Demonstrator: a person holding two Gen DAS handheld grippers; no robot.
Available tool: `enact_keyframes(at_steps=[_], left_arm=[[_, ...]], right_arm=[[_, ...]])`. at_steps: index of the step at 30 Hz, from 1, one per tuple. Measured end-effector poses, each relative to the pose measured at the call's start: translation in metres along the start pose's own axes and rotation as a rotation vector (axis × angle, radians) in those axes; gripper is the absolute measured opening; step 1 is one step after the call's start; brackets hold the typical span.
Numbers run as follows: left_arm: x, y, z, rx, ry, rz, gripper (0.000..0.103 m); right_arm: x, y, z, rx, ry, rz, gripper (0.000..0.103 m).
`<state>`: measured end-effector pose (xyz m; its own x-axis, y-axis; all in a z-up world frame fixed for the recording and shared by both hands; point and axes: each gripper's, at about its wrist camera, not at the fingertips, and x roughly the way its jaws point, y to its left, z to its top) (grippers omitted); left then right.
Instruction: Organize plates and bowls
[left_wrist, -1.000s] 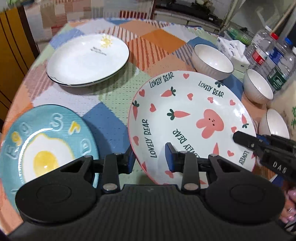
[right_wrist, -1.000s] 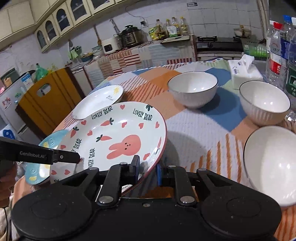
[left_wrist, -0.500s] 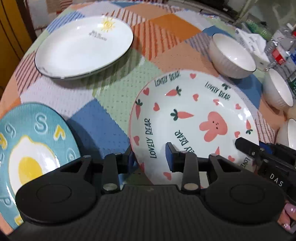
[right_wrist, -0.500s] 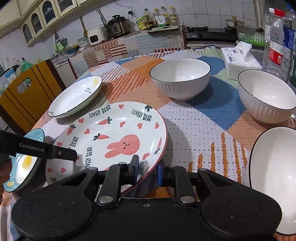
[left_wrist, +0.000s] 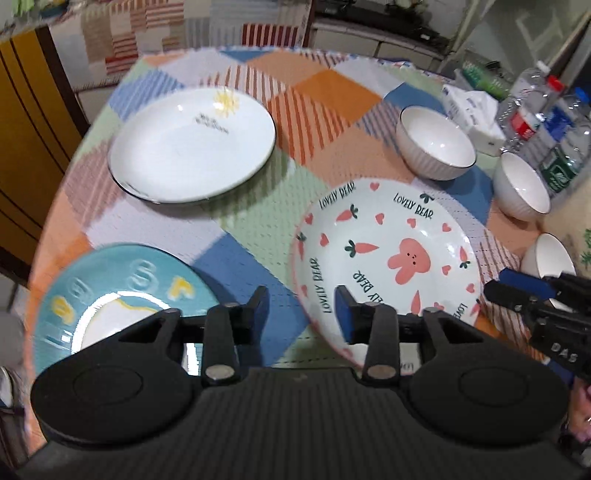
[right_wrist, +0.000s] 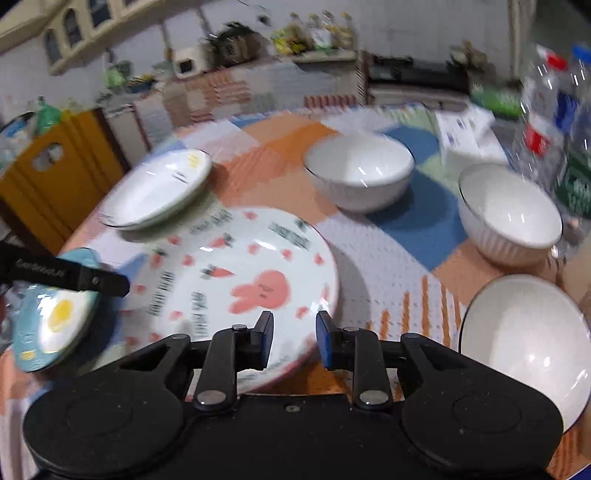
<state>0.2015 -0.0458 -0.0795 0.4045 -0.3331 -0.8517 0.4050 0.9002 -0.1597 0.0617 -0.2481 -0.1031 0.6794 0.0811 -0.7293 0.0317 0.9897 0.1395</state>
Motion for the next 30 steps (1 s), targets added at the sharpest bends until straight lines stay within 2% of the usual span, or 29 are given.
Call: enact_keyframes(at_steps=[5, 7, 8, 12, 15, 21, 24, 26, 30], left_arm=[[-0.028, 0.017, 0.0, 0.063, -0.003, 0.038, 0.046], [-0.038, 0.022, 0.001, 0.082, -0.008, 0.063, 0.045], [-0.043, 0.025, 0.001, 0.087, -0.013, 0.065, 0.045], [-0.069, 0.041, 0.001, 0.088, -0.042, 0.056, 0.046], [-0.088, 0.061, -0.004, 0.056, -0.07, 0.077, 0.054], [-0.103, 0.1, -0.022, 0.103, -0.047, 0.143, 0.071], [-0.101, 0.125, -0.034, 0.101, -0.054, 0.174, 0.077], [-0.096, 0.14, -0.042, 0.098, -0.067, 0.184, 0.08], [-0.079, 0.158, -0.054, 0.108, -0.06, 0.213, 0.083]], right_arm=[[-0.038, 0.037, 0.009, -0.161, -0.105, 0.049, 0.038], [-0.048, 0.055, 0.011, -0.23, -0.148, 0.061, 0.044], [-0.052, 0.064, 0.012, -0.259, -0.167, 0.071, 0.049], [-0.062, 0.094, 0.02, -0.311, -0.213, 0.133, 0.055], [-0.067, 0.107, 0.026, -0.306, -0.254, 0.179, 0.067], [-0.059, 0.13, 0.028, -0.368, -0.328, 0.236, 0.076], [-0.042, 0.145, 0.029, -0.412, -0.277, 0.252, 0.082], [-0.025, 0.155, 0.03, -0.426, -0.226, 0.248, 0.082], [0.01, 0.161, 0.025, -0.349, -0.081, 0.271, 0.082]])
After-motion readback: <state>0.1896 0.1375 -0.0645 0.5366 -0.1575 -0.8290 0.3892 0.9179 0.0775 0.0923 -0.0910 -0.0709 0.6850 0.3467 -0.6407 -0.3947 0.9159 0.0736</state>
